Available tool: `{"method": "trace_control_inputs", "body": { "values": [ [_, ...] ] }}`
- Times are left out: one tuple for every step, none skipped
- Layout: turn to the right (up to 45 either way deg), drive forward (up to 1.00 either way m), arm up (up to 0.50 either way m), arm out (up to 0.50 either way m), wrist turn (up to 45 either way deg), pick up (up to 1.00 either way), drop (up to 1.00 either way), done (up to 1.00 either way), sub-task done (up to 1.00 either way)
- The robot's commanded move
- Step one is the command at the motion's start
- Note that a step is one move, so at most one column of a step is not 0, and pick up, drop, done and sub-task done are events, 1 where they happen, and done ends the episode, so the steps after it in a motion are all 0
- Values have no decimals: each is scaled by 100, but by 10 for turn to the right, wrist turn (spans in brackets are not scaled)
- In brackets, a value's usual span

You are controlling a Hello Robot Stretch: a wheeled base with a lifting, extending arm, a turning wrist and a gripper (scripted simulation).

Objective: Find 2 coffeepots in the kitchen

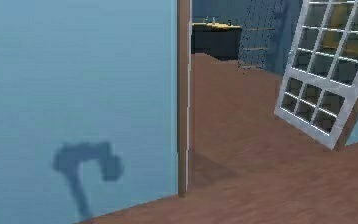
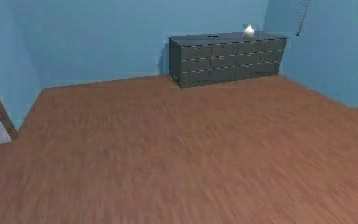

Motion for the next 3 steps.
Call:
{"method": "trace_control_inputs", "body": {
  "values": [
    [240,0,0,0,0,0,0,0,0],
    [0,95,0,0,0,0,0,0,0],
    [60,0,0,0,0,0,0,0,0]
  ]
}}
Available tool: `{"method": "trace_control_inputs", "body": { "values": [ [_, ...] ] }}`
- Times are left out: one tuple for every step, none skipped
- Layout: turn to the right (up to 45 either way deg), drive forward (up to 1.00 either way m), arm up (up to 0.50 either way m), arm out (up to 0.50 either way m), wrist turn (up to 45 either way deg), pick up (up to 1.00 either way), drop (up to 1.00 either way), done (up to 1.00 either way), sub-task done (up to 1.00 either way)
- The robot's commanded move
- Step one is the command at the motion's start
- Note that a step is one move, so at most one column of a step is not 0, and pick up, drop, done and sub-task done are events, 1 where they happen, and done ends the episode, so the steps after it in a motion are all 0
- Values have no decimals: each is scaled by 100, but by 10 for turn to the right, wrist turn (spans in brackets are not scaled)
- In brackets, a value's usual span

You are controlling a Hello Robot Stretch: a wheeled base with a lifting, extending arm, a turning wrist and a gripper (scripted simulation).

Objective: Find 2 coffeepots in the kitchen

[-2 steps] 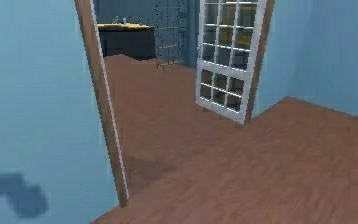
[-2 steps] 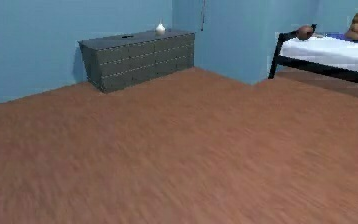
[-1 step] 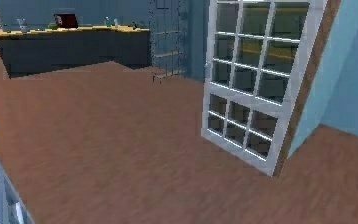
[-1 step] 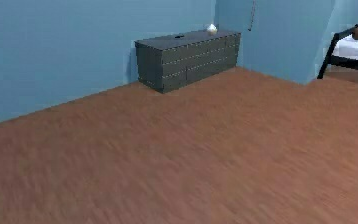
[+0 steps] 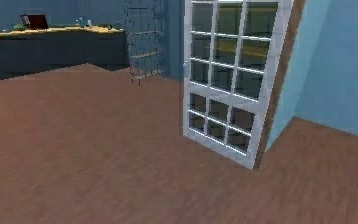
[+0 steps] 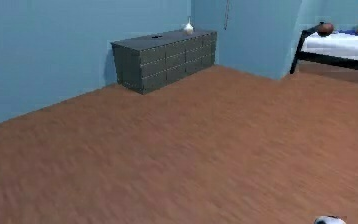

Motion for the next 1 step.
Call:
{"method": "trace_control_inputs", "body": {
  "values": [
    [0,35,0,0,0,0,0,0,0]
  ]
}}
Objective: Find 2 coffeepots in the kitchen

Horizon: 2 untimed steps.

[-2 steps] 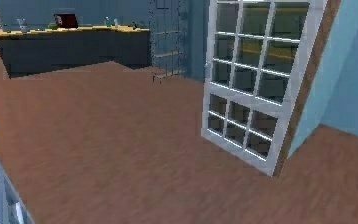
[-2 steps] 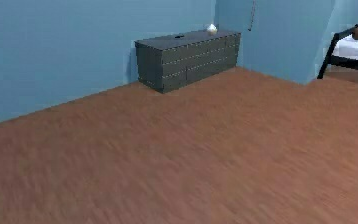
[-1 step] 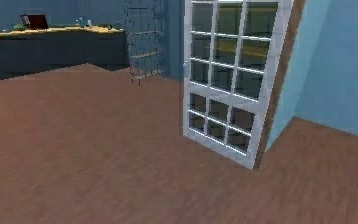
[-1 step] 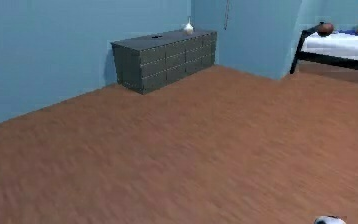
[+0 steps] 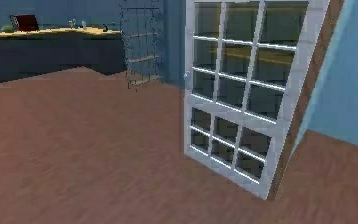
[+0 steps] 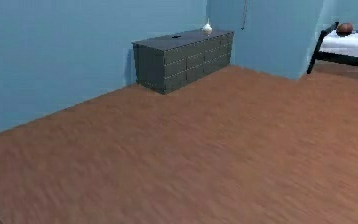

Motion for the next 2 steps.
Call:
{"method": "trace_control_inputs", "body": {
  "values": [
    [-450,0,0,0,0,0,0,0,0],
    [0,100,0,0,0,0,0,0,0]
  ]
}}
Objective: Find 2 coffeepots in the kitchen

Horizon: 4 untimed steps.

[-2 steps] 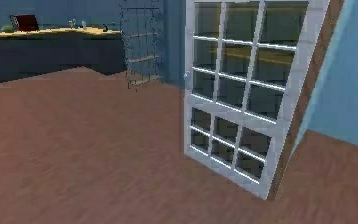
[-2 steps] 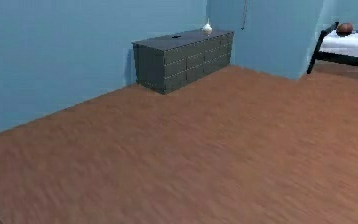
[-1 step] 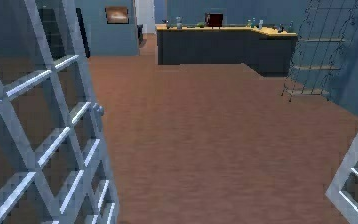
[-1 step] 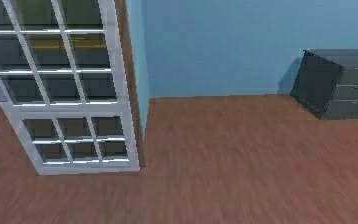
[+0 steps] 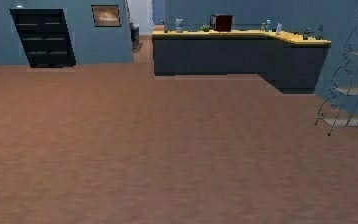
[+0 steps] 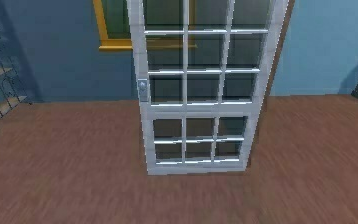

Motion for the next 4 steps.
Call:
{"method": "trace_control_inputs", "body": {
  "values": [
    [-30,0,0,0,0,0,0,0,0],
    [0,100,0,0,0,0,0,0,0],
    [0,100,0,0,0,0,0,0,0],
    [0,100,0,0,0,0,0,0,0]
  ]
}}
